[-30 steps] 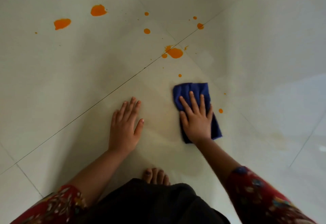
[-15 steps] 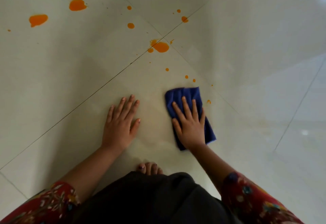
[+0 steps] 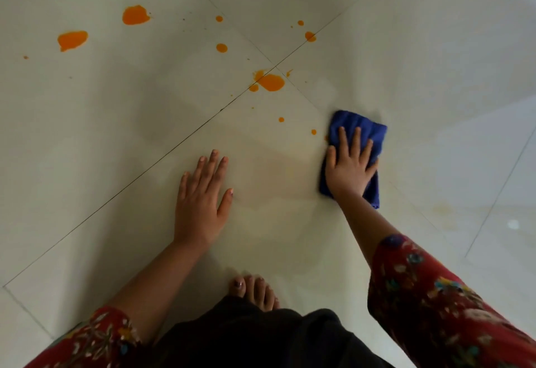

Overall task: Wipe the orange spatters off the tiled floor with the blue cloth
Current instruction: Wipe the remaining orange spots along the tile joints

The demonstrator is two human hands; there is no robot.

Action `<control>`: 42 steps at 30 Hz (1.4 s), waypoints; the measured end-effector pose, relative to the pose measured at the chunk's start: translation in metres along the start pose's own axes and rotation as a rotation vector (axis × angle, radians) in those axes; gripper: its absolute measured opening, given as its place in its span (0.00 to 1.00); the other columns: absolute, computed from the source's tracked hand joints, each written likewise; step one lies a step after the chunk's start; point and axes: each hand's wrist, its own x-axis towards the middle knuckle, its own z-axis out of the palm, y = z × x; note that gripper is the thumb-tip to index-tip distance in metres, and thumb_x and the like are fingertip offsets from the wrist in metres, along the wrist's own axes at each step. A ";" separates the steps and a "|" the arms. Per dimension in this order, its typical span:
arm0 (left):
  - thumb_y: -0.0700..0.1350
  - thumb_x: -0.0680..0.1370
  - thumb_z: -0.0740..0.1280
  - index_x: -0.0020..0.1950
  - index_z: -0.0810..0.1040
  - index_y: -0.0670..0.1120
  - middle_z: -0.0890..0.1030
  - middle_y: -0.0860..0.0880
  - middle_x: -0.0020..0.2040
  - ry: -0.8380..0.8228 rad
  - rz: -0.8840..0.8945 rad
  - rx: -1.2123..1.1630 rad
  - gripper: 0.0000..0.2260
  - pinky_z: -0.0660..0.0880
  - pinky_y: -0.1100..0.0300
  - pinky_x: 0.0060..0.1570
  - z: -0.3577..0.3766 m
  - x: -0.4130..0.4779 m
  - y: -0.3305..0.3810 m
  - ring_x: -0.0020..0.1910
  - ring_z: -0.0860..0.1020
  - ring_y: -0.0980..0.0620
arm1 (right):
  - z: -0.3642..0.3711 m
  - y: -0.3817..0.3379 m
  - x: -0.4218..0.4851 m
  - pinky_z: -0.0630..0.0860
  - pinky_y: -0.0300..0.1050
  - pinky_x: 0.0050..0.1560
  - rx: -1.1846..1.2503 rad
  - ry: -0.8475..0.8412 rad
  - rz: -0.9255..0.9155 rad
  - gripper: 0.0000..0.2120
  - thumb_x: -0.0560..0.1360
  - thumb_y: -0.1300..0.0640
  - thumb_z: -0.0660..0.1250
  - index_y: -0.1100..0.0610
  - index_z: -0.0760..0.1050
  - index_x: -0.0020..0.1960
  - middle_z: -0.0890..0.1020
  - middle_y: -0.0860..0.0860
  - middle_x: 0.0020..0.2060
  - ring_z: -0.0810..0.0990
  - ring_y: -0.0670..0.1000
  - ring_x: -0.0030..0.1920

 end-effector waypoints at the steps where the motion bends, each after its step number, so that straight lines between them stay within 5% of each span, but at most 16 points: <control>1: 0.55 0.79 0.51 0.78 0.55 0.51 0.53 0.52 0.79 -0.004 -0.011 0.011 0.27 0.50 0.49 0.73 -0.001 0.002 -0.003 0.78 0.53 0.51 | 0.002 0.000 -0.012 0.42 0.61 0.75 -0.039 -0.002 -0.141 0.26 0.80 0.40 0.45 0.39 0.48 0.78 0.46 0.45 0.79 0.42 0.54 0.79; 4: 0.57 0.79 0.49 0.79 0.53 0.52 0.52 0.52 0.79 -0.018 -0.062 0.059 0.28 0.48 0.49 0.73 -0.002 0.005 -0.015 0.78 0.52 0.51 | 0.002 0.036 -0.054 0.45 0.58 0.76 -0.118 -0.026 -0.397 0.27 0.80 0.40 0.46 0.39 0.51 0.78 0.49 0.44 0.79 0.44 0.51 0.79; 9: 0.58 0.78 0.49 0.78 0.56 0.52 0.54 0.50 0.79 0.014 -0.131 0.128 0.28 0.47 0.48 0.73 0.006 0.003 -0.019 0.77 0.54 0.50 | -0.010 0.032 0.004 0.45 0.64 0.75 -0.032 0.026 0.057 0.26 0.80 0.40 0.46 0.39 0.50 0.78 0.47 0.45 0.79 0.44 0.54 0.79; 11: 0.57 0.79 0.49 0.78 0.55 0.52 0.54 0.50 0.79 0.032 -0.124 0.149 0.28 0.47 0.48 0.74 0.006 0.003 -0.017 0.77 0.53 0.50 | -0.010 -0.006 0.030 0.43 0.65 0.74 -0.010 0.024 0.093 0.26 0.81 0.41 0.47 0.38 0.47 0.78 0.45 0.46 0.79 0.42 0.55 0.79; 15: 0.57 0.79 0.49 0.79 0.54 0.52 0.53 0.49 0.79 0.034 -0.111 0.166 0.28 0.47 0.47 0.74 0.006 0.003 -0.017 0.78 0.52 0.50 | 0.008 -0.050 -0.004 0.41 0.62 0.74 -0.087 -0.004 -0.339 0.27 0.80 0.40 0.45 0.39 0.48 0.78 0.47 0.46 0.79 0.42 0.56 0.79; 19: 0.57 0.79 0.50 0.79 0.55 0.52 0.53 0.49 0.79 0.041 -0.117 0.165 0.28 0.48 0.47 0.74 0.007 0.004 -0.016 0.78 0.51 0.50 | 0.006 0.004 -0.057 0.50 0.63 0.75 -0.187 -0.051 -0.668 0.26 0.80 0.40 0.49 0.39 0.52 0.78 0.51 0.45 0.79 0.45 0.53 0.79; 25: 0.56 0.79 0.50 0.78 0.55 0.51 0.54 0.49 0.79 0.062 -0.111 0.177 0.28 0.49 0.46 0.74 0.008 0.003 -0.016 0.78 0.52 0.50 | 0.003 -0.046 0.010 0.42 0.62 0.76 -0.100 0.023 -0.244 0.28 0.79 0.37 0.42 0.38 0.47 0.78 0.47 0.47 0.79 0.42 0.55 0.79; 27: 0.56 0.79 0.50 0.78 0.56 0.51 0.55 0.49 0.79 0.068 -0.103 0.171 0.27 0.51 0.46 0.74 0.007 0.003 -0.017 0.78 0.53 0.50 | 0.014 -0.075 -0.011 0.45 0.63 0.75 -0.101 0.042 -0.383 0.27 0.79 0.39 0.45 0.40 0.51 0.78 0.50 0.48 0.79 0.45 0.57 0.79; 32: 0.56 0.80 0.50 0.78 0.57 0.51 0.55 0.49 0.79 0.047 -0.113 0.163 0.27 0.52 0.45 0.74 0.007 0.005 -0.016 0.77 0.55 0.49 | 0.014 -0.016 -0.052 0.50 0.60 0.75 -0.263 -0.144 -1.232 0.24 0.82 0.42 0.48 0.40 0.55 0.77 0.56 0.47 0.78 0.51 0.55 0.78; 34: 0.56 0.80 0.50 0.78 0.56 0.51 0.55 0.49 0.79 0.046 -0.115 0.174 0.27 0.52 0.45 0.74 0.008 0.003 -0.015 0.78 0.54 0.49 | 0.002 0.002 -0.012 0.56 0.60 0.73 -0.260 -0.095 -1.117 0.24 0.82 0.42 0.46 0.40 0.53 0.77 0.56 0.47 0.78 0.52 0.54 0.78; 36: 0.56 0.80 0.49 0.78 0.56 0.51 0.54 0.49 0.79 0.034 -0.115 0.189 0.27 0.51 0.45 0.74 0.007 0.003 -0.014 0.78 0.53 0.49 | -0.005 -0.019 0.021 0.55 0.61 0.74 -0.195 -0.028 -0.797 0.25 0.82 0.42 0.44 0.40 0.49 0.78 0.53 0.46 0.78 0.49 0.53 0.79; 38: 0.56 0.80 0.50 0.78 0.57 0.51 0.55 0.48 0.79 0.023 -0.110 0.175 0.27 0.52 0.45 0.74 0.006 0.004 -0.014 0.77 0.54 0.48 | 0.003 -0.066 0.017 0.54 0.61 0.75 -0.130 0.023 -0.651 0.26 0.80 0.43 0.46 0.42 0.53 0.78 0.55 0.48 0.78 0.51 0.55 0.78; 42: 0.52 0.80 0.51 0.75 0.65 0.49 0.60 0.49 0.78 -0.013 -0.068 0.077 0.24 0.54 0.47 0.72 -0.004 0.006 -0.021 0.76 0.59 0.48 | 0.035 -0.098 -0.068 0.50 0.58 0.76 -0.140 -0.040 -0.949 0.25 0.81 0.45 0.50 0.46 0.56 0.78 0.56 0.49 0.78 0.51 0.56 0.78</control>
